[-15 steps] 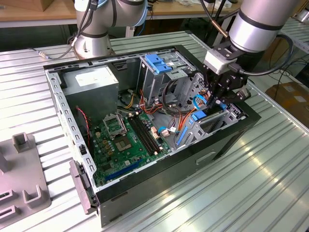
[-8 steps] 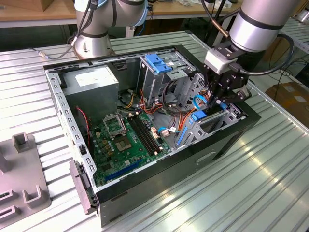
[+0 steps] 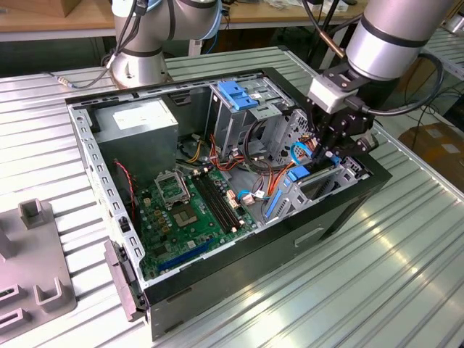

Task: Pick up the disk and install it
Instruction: 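Insert the second disk wire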

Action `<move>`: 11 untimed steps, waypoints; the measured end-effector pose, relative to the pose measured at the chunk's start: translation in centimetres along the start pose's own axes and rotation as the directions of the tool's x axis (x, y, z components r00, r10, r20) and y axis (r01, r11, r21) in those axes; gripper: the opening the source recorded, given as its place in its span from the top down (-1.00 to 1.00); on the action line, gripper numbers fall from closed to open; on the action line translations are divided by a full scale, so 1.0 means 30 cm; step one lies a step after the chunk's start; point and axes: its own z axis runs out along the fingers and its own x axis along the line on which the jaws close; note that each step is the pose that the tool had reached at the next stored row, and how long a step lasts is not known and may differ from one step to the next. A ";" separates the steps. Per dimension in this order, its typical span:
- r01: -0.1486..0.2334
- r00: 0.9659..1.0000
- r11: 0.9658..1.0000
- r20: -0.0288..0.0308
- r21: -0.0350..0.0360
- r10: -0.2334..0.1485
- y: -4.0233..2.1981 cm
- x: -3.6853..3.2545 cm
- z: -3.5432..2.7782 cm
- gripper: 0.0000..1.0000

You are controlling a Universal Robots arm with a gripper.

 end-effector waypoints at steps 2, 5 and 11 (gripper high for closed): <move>0.000 1.000 1.000 0.004 0.000 0.000 0.000 0.000 0.003 0.68; -0.001 1.000 1.000 0.009 0.001 0.001 0.001 0.000 0.005 0.68; -0.001 1.000 1.000 0.013 0.001 0.001 0.002 0.001 0.014 0.68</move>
